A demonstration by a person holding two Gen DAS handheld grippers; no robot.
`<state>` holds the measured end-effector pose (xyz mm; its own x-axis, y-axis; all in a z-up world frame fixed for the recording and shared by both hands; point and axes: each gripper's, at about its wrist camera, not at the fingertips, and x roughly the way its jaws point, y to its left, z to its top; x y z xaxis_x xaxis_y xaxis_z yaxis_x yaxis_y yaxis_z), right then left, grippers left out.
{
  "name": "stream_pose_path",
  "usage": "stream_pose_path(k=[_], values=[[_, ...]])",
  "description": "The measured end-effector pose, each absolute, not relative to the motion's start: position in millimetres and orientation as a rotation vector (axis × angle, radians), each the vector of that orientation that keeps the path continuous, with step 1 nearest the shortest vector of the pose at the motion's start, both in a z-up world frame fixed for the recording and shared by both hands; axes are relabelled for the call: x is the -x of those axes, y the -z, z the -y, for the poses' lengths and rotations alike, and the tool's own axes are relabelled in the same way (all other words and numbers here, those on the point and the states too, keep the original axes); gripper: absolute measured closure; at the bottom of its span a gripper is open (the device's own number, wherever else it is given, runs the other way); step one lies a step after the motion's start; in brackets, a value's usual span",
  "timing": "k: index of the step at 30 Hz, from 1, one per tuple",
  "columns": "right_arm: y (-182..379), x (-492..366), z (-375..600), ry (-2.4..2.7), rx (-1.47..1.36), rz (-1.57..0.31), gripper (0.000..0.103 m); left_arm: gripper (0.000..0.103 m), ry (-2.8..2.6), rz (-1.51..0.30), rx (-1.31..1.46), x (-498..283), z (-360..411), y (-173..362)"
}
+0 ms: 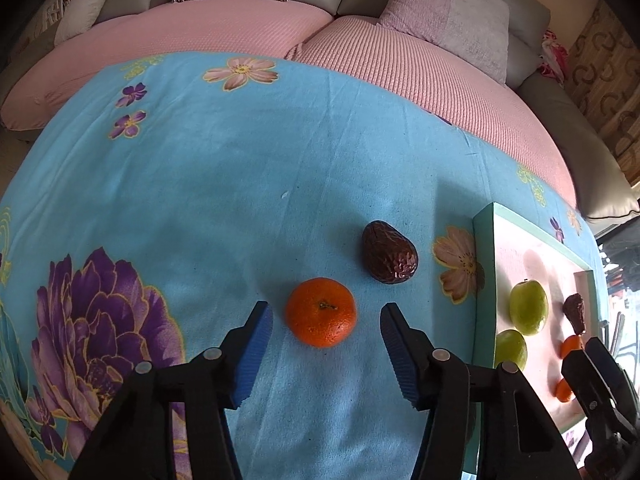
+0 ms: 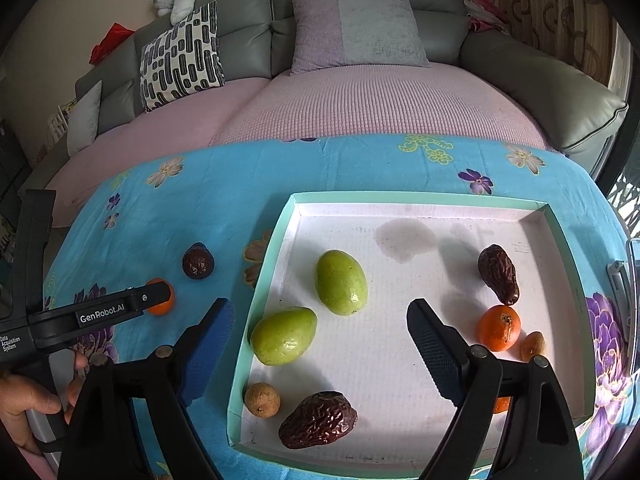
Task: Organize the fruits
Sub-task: 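Move the left gripper to the last orange on the cover and grasp it, then grasp the last dark date with the right gripper while the left holds the orange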
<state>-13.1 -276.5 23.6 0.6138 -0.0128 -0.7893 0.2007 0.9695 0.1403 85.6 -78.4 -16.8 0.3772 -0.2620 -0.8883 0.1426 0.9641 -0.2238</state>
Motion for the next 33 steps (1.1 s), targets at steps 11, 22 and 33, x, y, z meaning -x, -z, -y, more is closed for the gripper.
stream_pose_path(k=[11,22,33], values=[[-25.6,13.4,273.6,0.124,-0.204,-0.899,0.014,0.066,0.256,-1.132,0.17,-90.4,67.3,13.7],[-23.0,8.8,255.8,0.097,-0.147,-0.894,0.022,0.066,0.202,-1.038,0.302,-96.1,25.2,-8.4],[-6.9,-25.4,202.8,-0.02,-0.073,-0.932,0.048,0.066,0.191,-1.044,0.463,-103.9,-9.9,-3.1]])
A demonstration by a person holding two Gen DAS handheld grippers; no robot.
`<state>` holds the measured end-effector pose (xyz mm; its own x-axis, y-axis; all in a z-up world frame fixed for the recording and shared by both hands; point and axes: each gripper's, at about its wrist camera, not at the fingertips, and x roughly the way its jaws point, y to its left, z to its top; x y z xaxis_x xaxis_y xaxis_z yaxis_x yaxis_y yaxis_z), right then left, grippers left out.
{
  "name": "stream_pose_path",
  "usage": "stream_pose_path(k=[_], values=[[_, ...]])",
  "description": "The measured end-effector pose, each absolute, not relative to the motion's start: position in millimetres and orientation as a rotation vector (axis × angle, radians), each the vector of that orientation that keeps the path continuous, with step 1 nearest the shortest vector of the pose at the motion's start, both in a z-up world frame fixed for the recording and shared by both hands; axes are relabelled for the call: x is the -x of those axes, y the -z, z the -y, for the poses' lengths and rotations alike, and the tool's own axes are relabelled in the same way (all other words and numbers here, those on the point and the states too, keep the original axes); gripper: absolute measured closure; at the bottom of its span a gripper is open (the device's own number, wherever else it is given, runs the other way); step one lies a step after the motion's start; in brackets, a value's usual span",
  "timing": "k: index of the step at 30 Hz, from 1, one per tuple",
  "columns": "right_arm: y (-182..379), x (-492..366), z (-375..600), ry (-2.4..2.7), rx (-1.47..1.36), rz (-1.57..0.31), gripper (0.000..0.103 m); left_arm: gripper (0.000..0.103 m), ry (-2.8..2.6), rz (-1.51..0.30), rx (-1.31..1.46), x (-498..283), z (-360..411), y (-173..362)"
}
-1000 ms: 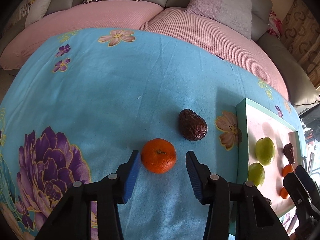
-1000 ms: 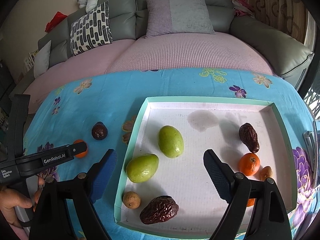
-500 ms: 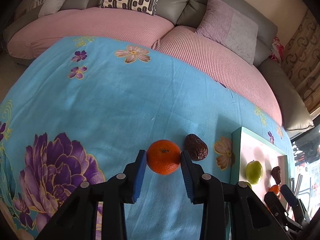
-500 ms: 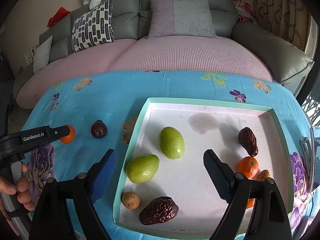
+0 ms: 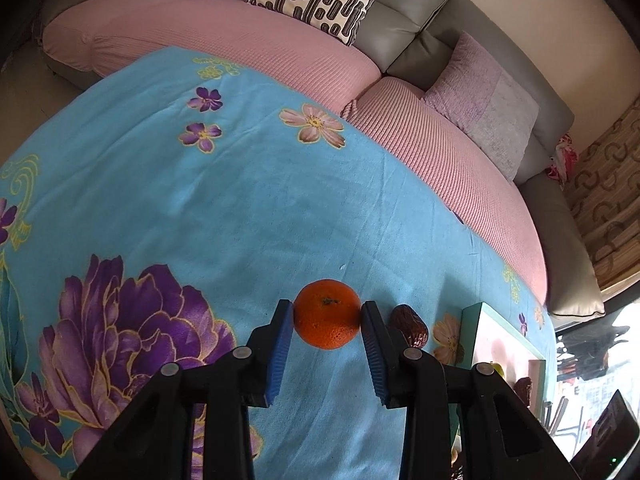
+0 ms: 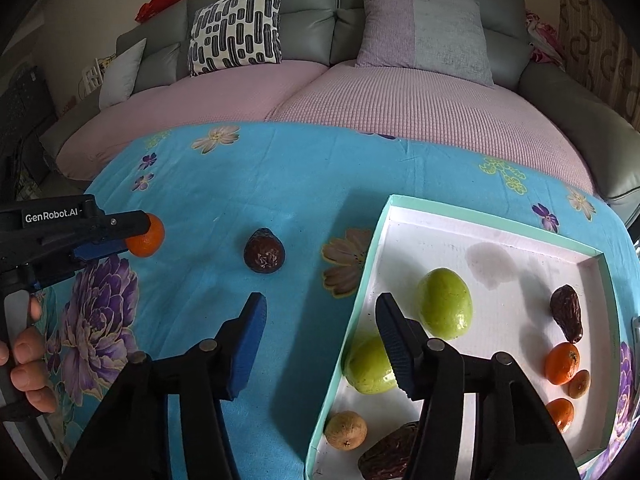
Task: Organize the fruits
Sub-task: 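Grasp the last dark date with the right gripper while the left holds the orange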
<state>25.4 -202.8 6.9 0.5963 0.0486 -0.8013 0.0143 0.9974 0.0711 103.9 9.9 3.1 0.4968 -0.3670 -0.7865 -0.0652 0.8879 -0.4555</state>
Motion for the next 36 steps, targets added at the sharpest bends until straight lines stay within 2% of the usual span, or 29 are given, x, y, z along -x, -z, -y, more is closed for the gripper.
stream_pose_path(k=[4,6,16,20,27,36], values=[[5.5,-49.1,186.2,-0.043,-0.037,-0.969,0.051,0.066,0.186,-1.041,0.503,-105.2,-20.3,-2.1],[10.7,-61.4,180.1,-0.056,-0.035,-0.981,0.057,0.066,0.186,-1.039,0.519,-106.2,-24.3,-1.9],[28.4,-101.1,151.7,-0.087,0.033,-1.025,0.06,0.066,0.186,-1.039,0.571,-108.2,-36.4,-0.1],[35.6,-106.8,153.6,-0.069,0.036,-1.044,0.066,0.066,0.19,-1.041,0.578,-108.3,-36.4,0.7],[23.5,-91.4,162.5,-0.058,-0.003,-1.015,0.066,0.066,0.199,-1.044,0.58,-109.2,-35.3,0.5],[-8.2,-32.4,184.2,-0.008,-0.055,-0.958,0.066,0.066,0.206,-1.044,0.565,-108.5,-29.8,-1.5]])
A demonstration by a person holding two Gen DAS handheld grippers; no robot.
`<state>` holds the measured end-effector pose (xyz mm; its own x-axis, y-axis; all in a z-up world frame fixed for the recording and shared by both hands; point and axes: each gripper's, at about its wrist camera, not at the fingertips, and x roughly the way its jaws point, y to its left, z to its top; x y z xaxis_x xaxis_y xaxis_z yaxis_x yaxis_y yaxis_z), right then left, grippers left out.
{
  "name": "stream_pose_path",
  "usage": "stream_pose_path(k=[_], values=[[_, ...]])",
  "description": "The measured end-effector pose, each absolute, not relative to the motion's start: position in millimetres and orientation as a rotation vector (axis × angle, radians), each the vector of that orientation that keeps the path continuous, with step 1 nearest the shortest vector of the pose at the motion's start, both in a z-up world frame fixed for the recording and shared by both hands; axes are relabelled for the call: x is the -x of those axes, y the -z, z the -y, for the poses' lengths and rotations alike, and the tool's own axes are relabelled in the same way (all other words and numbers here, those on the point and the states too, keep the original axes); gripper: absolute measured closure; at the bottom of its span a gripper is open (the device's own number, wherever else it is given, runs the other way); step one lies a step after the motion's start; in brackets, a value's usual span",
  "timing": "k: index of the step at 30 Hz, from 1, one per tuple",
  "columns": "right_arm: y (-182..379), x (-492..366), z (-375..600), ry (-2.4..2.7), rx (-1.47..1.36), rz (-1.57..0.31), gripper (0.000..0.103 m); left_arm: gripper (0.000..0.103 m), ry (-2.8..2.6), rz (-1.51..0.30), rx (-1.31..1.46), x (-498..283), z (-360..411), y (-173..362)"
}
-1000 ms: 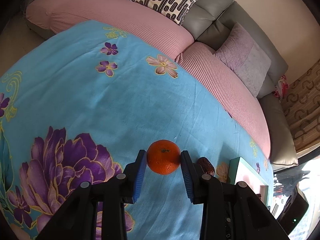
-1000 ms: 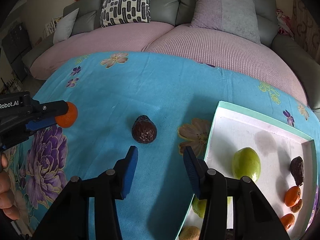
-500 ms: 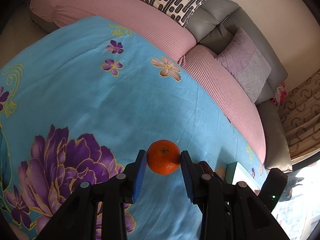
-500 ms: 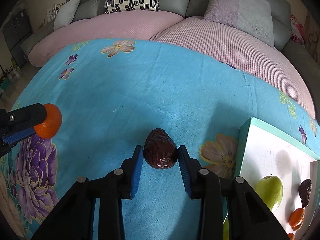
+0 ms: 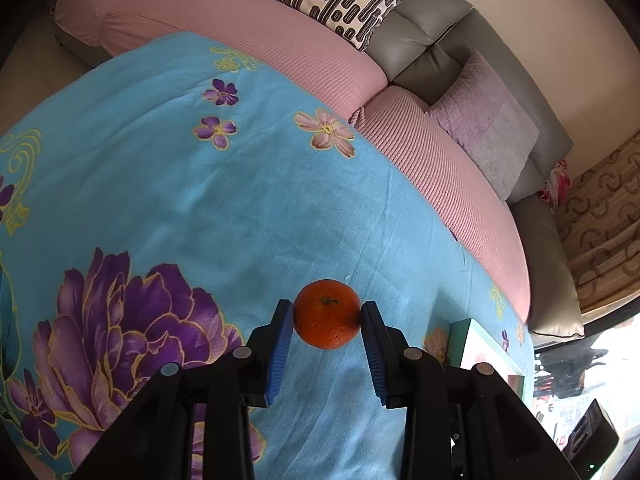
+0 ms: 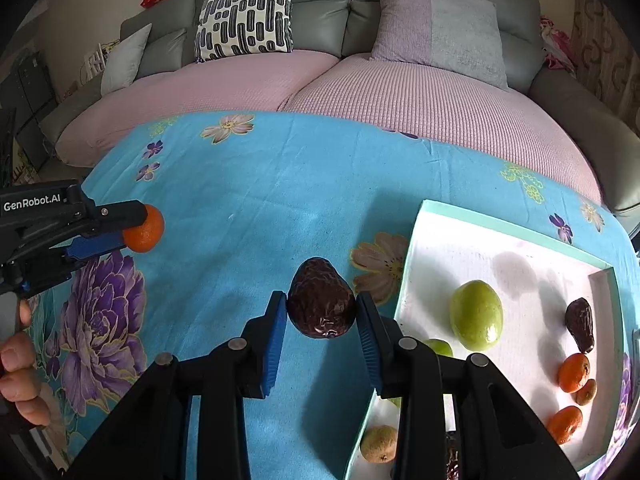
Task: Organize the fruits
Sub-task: 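Grasp the last dark date with the right gripper while the left holds the orange, then carry the date into the tray and release it while the left places the orange there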
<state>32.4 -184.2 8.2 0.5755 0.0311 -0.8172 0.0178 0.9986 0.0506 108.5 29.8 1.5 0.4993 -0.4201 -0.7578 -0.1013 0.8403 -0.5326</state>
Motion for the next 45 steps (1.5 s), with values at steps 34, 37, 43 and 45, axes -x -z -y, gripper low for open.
stream_pose_path(k=[34,37,43,45], values=[[-56.7,86.5,368.6,0.362,-0.324,-0.78,0.066,0.066,0.594,-1.009,0.155,-40.4,134.5,-42.7],[-60.0,94.1,378.3,0.379,-0.339,-0.764,0.066,0.066,0.646,-1.017,0.108,-28.5,155.7,-40.8],[-61.2,98.7,385.0,0.381,-0.354,-0.759,0.066,0.066,0.709,-1.043,0.034,-10.2,185.9,-34.3],[-59.9,97.3,383.8,0.373,-0.353,-0.764,0.066,0.066,0.719,-1.049,0.018,-6.8,190.9,-31.5]])
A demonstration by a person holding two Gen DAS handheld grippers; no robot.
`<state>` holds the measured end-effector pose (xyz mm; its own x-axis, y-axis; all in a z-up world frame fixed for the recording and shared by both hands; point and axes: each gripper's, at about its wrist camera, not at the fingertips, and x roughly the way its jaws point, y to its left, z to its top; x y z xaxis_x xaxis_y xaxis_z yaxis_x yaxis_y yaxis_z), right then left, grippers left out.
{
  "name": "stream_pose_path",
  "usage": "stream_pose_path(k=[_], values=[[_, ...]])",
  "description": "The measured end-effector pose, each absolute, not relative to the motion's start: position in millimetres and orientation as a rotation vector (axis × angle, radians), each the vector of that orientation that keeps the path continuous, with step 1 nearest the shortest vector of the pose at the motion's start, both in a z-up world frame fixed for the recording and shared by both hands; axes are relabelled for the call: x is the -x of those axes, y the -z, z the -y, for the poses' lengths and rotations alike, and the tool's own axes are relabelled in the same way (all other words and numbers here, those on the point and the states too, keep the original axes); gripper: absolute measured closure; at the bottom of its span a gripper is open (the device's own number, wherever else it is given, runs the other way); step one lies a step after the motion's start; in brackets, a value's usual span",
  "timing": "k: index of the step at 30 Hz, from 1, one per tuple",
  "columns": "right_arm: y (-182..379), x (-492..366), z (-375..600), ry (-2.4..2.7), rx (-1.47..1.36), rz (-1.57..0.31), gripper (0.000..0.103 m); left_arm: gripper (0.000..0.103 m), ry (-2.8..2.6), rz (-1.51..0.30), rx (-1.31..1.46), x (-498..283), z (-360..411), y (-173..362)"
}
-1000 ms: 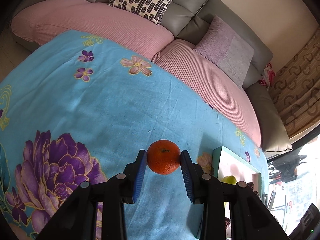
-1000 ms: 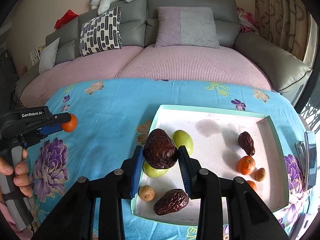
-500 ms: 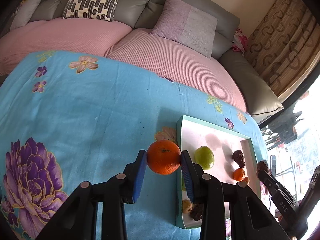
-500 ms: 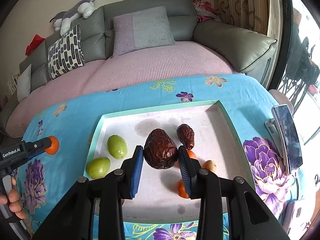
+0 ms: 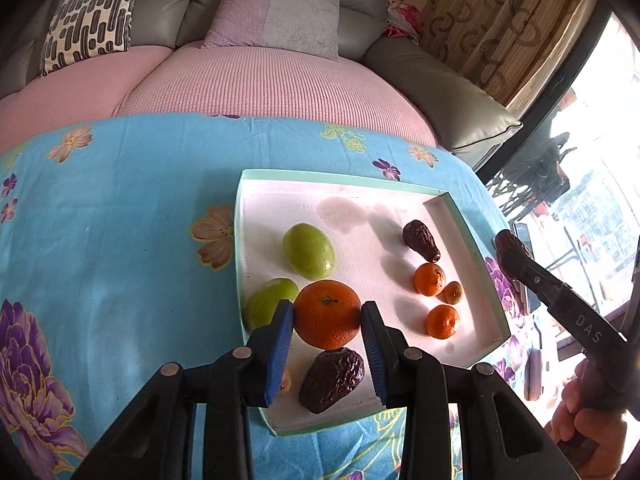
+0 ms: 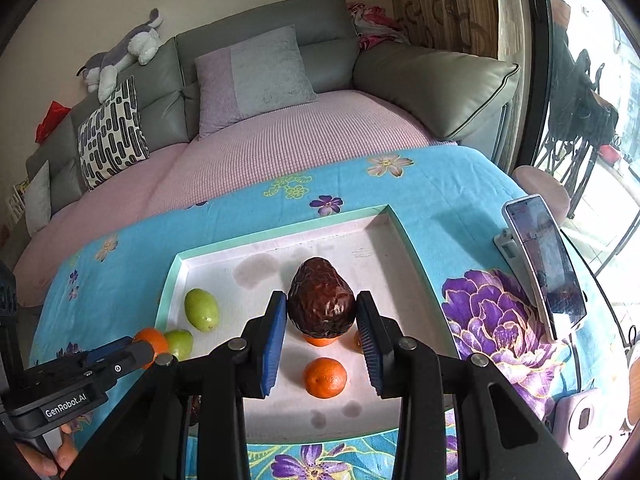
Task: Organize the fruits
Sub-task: 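Carry the date into the tray and release it while the left places the orange there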
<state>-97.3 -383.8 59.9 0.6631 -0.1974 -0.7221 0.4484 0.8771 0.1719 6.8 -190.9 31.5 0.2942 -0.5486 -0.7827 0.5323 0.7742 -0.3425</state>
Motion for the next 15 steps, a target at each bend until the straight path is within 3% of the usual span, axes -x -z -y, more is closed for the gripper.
stream_pose_path(k=[15], values=[[-39.6,82.0,368.9,0.32,-0.333,-0.839,0.066,0.066,0.691,-1.111,-0.019,-9.0,196.7,-11.4]])
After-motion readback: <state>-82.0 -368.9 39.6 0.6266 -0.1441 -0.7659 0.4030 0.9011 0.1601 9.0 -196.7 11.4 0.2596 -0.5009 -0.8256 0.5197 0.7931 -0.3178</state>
